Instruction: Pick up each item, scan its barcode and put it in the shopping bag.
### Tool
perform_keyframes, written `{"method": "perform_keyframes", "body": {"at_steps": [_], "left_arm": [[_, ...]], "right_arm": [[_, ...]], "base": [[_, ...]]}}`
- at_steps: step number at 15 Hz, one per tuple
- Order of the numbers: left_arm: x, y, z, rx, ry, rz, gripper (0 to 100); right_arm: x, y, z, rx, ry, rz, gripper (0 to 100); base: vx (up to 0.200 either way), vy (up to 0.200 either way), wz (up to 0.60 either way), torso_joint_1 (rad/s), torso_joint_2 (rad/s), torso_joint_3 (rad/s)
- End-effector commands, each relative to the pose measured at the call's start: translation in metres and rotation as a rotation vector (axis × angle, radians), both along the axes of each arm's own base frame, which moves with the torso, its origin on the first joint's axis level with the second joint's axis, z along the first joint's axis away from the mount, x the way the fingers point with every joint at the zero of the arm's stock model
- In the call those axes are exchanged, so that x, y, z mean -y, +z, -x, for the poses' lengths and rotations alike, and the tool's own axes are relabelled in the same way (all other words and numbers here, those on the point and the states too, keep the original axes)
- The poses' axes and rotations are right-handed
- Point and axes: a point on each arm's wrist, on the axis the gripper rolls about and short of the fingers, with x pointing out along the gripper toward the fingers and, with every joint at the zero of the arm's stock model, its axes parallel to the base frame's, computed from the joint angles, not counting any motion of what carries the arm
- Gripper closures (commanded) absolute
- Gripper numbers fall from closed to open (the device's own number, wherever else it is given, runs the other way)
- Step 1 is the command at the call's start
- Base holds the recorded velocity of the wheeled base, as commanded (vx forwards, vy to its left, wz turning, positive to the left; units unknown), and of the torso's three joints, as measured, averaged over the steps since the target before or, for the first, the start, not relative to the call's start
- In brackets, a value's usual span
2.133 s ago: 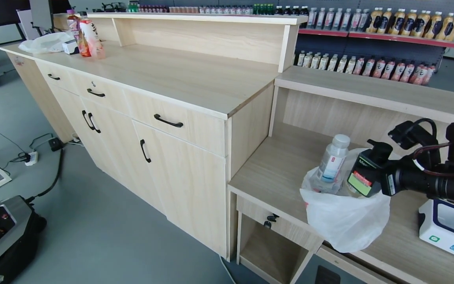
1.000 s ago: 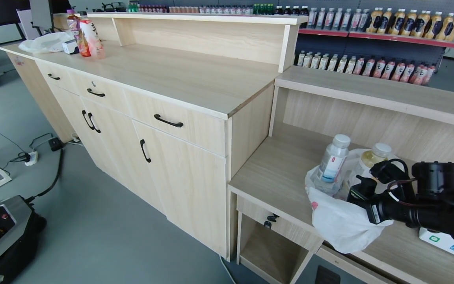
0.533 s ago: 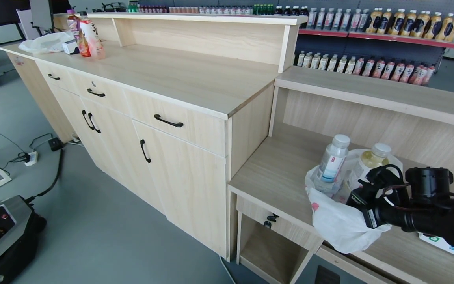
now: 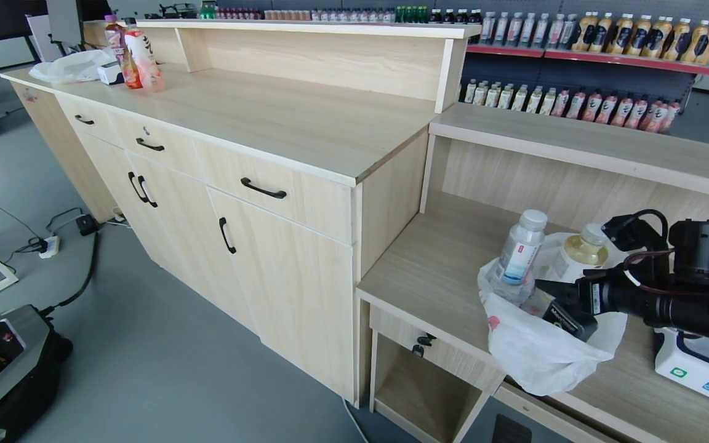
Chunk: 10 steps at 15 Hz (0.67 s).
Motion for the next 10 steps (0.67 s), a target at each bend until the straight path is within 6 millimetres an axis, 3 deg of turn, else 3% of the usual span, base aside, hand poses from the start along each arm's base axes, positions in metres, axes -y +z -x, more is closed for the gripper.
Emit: {"method": "perform_keyframes", "body": {"at_steps": [1,4,5,7,10], "left_arm": [[0.0,0.0,0.0,0.001,0.0,0.0,0],[0.0,0.0,0.0,0.001,0.0,0.0,0],[0.0,0.0,0.0,0.001,0.0,0.0,0],[0.0,0.0,0.0,0.001,0.0,0.0,0],[0.0,0.0,0.0,0.001,0.0,0.0,0]], "right_arm": [[-0.002,0.062,0.04,0.187,-0.001,0.011,0],[0.005,0.094,0.078,0.33,-0.04,0.11,0],[0.008,0.098,0.083,0.357,-0.049,0.153,0],[0.032,0.103,0.089,0.374,-0.197,0.328,0],[0.036,0.116,0.1,0.412,-0.328,0.372,0]], "base": [[0.0,0.0,0.0,0.0,0.0,0.0],[0.0,0.0,0.0,0.0,0.0,0.0],[0.0,0.0,-0.6,0.002,0.01,-0.002],[0.0,0.0,-0.6,-0.076,0.12,0.068],[0.0,0.0,-0.6,-0.25,0.47,0.207]]}}
